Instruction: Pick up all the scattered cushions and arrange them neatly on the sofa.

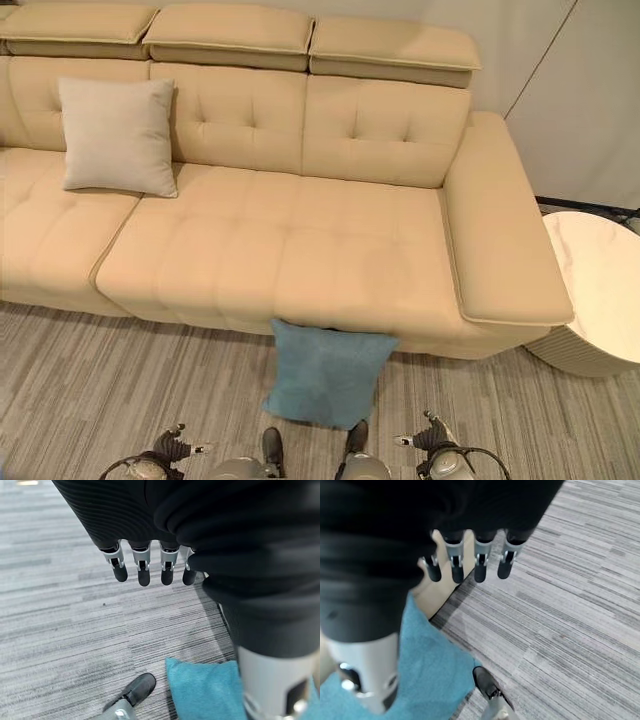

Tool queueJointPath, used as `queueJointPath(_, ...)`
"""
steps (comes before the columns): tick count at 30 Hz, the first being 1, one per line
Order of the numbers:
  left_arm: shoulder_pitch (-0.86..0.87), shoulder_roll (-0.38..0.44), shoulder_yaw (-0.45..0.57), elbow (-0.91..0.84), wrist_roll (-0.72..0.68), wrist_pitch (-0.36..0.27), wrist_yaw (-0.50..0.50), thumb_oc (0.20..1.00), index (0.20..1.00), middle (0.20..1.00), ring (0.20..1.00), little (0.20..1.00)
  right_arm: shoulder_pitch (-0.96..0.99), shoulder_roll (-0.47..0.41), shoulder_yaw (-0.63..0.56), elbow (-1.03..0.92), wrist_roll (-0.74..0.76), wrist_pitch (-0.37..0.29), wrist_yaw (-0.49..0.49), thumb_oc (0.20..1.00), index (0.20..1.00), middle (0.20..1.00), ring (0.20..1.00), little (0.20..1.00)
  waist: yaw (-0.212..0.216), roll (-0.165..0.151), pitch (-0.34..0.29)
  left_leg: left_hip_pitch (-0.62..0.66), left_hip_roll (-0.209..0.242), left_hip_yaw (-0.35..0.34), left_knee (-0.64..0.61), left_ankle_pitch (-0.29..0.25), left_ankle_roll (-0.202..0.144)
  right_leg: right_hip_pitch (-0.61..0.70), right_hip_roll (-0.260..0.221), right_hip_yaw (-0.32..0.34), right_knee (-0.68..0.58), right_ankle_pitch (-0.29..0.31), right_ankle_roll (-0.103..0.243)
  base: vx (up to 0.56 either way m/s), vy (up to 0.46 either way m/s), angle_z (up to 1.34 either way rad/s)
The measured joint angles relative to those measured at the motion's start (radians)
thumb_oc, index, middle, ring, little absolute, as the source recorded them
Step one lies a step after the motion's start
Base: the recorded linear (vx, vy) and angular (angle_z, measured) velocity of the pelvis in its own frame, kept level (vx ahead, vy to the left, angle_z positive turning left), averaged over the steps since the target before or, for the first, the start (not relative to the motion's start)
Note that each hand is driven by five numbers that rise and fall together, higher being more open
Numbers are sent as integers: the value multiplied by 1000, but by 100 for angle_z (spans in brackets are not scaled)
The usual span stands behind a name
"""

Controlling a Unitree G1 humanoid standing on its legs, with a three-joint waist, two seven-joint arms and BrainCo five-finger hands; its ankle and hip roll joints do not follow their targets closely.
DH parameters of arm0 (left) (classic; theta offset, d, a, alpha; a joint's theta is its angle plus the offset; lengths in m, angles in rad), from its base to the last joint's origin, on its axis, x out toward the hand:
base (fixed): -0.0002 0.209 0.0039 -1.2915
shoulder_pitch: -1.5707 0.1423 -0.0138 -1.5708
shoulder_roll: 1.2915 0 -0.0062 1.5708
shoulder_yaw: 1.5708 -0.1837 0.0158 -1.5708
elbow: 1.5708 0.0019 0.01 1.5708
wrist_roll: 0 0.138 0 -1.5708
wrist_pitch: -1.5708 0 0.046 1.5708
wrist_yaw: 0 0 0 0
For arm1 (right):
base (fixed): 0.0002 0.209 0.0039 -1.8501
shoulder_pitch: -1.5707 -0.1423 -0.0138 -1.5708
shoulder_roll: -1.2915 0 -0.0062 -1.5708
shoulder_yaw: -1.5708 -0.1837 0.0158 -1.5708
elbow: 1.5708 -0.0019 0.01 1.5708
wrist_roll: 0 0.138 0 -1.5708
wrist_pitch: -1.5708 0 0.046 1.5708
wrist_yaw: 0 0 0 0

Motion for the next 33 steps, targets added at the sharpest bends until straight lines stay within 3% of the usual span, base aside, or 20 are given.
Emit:
queueJointPath(3, -10, -17, -18, -10, -2, -1, -1, 1000, 1000, 1000, 1000, 1000, -14, -2, 7, 11, 1, -3, -1, 1000, 1000, 1000, 1000, 1000, 7, 9, 9, -30, 9, -37, 67, -17, -26, 6, 9, -1, 1, -13, -19, -60, 21, 11)
queueJointPath(5, -48, -24, -42, -12, -5, -3, -1, 1000, 1000, 1000, 1000, 1000, -37, -12, 19, 22, 3, -1, -1, 1000, 1000, 1000, 1000, 1000, 16, 0, 28, -80, 8, -171, 149, -32, -59, 0, 6, 2, -1, -10, -40, 15, 125, 1)
queueJointPath(6, -40, -36, -39, -9, -11, -3, -2, 1000, 1000, 1000, 1000, 1000, -38, -27, 17, 18, 3, -2, -3, 1000, 1000, 1000, 1000, 1000, 4, 9, 23, -56, 12, -200, 99, -45, -69, -1, 16, 0, 0, -7, -37, 5, 190, -8)
queueJointPath(15, -44, 3, -37, 2, -10, 0, -2, 1000, 1000, 1000, 1000, 1000, -48, 3, 16, 19, -1, 2, -3, 1000, 1000, 1000, 1000, 1000, -13, -45, 41, -27, -40, -122, 22, -9, 0, -89, -45, 69, 73, 21, -1, -23, 122, -24)
queueJointPath(19, -48, 42, -26, 1, -10, -1, 1, 1000, 1000, 1000, 1000, 1000, -42, 6, 24, 19, -1, 1, 0, 1000, 1000, 1000, 1000, 1000, -6, -45, 38, 0, -41, -107, -2, -14, 29, -78, -48, 98, 94, 15, 14, 9, 27, -8)
queueJointPath(22, -44, 61, -19, 1, -10, -1, 1, 1000, 1000, 1000, 1000, 1000, -47, 11, 24, 18, -1, 0, 0, 1000, 1000, 1000, 1000, 1000, 8, -48, 33, 4, -33, -113, -46, 9, 21, -81, -43, 91, 95, -12, 16, 6, -45, 4)
queueJointPath(27, -2, 35, -19, 1, -10, -1, 1, 1000, 1000, 1000, 1000, 1000, -50, 12, 26, 8, -1, -1, -5, 1000, 1000, 1000, 1000, 1000, 10, -38, 11, -15, -12, -116, -41, 16, -9, -49, -4, 88, -17, 35, -23, -5, -37, -3)
queueJointPath(33, -34, 11, -21, -6, -10, -2, 1, 1000, 1000, 1000, 1000, 1000, -55, 7, 27, -10, -1, -1, -9, 1000, 1000, 1000, 1000, 1000, 8, -31, 14, -32, -2, -117, -25, 15, -18, -59, 11, 87, -18, 37, -24, -19, -35, 0)
